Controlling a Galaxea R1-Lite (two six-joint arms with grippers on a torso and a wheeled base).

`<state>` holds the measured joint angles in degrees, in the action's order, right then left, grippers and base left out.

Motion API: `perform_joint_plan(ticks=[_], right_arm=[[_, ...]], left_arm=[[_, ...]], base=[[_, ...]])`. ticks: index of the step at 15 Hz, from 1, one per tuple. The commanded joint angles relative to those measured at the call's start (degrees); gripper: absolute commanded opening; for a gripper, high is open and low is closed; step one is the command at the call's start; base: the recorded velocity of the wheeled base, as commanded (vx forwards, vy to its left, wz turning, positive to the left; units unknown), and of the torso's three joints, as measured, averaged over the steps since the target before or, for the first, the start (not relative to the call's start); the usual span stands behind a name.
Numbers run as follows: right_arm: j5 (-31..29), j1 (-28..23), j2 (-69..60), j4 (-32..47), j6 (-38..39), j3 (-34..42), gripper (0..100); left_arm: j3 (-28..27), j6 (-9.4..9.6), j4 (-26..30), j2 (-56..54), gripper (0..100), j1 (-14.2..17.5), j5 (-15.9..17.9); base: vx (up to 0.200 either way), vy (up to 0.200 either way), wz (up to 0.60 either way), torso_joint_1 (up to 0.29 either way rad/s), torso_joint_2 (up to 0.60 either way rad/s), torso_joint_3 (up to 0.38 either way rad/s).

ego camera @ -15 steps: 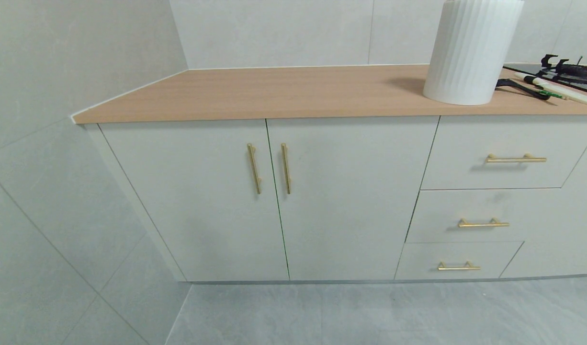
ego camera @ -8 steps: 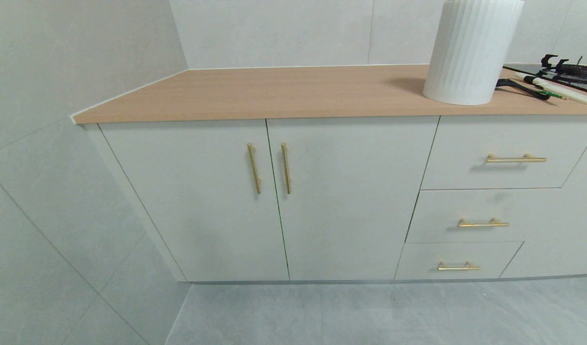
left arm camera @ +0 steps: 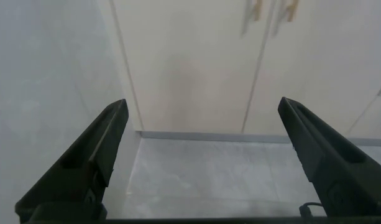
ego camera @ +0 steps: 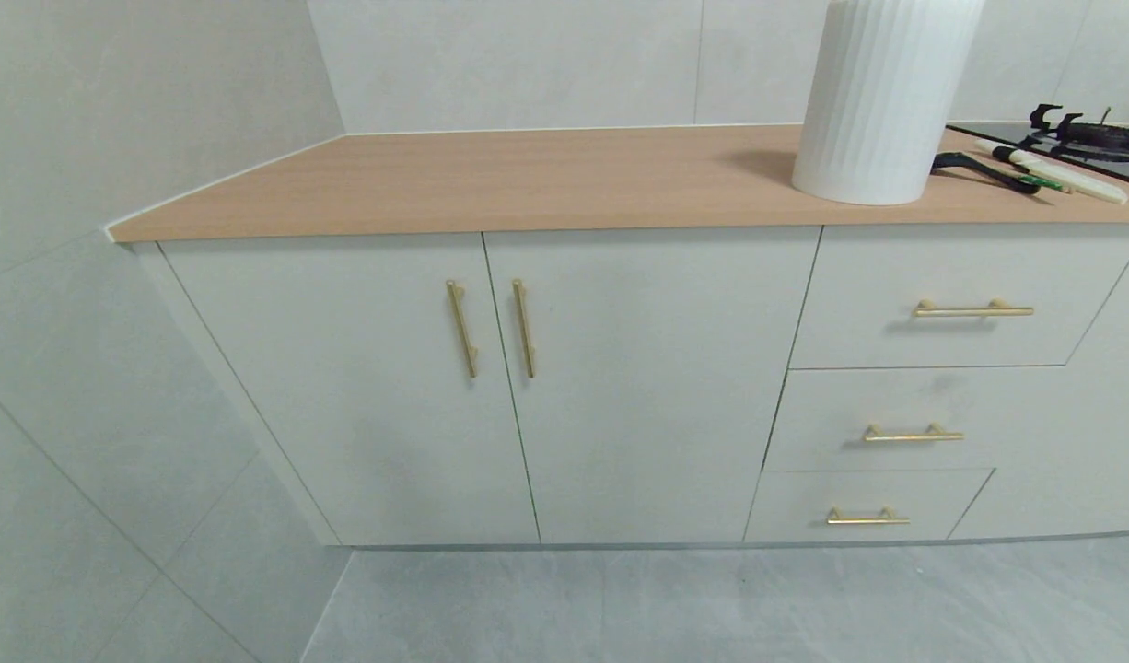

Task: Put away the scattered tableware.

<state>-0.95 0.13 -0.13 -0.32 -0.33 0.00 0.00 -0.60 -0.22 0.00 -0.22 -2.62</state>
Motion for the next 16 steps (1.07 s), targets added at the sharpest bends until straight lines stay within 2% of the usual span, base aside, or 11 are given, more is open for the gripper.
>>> perform_joint_plan(ticks=[1,11,16], right_arm=[[-0.02,-0.05,0.13,-0.03,-0.02,0.00,100],[-0.02,-0.05,0.13,-0.03,-0.02,0.00,100],[-0.02,-0.05,0.13,-0.03,-0.02,0.00,100]], left_arm=[[0.00,-0.02,-0.04,0.00,100,-0.04,-0.02],[0.00,-0.02,-0.04,0.00,100,-0.04,-0.02],[0.00,-0.02,-0.04,0.00,100,-0.04,-0.02]], base=[[0.000,-0.200,0.00,-0.002,0.01,0.007],[0.000,-0.200,0.00,0.001,0.01,0.003],[0.000,0.000,0.00,0.000,0.00,0.000]])
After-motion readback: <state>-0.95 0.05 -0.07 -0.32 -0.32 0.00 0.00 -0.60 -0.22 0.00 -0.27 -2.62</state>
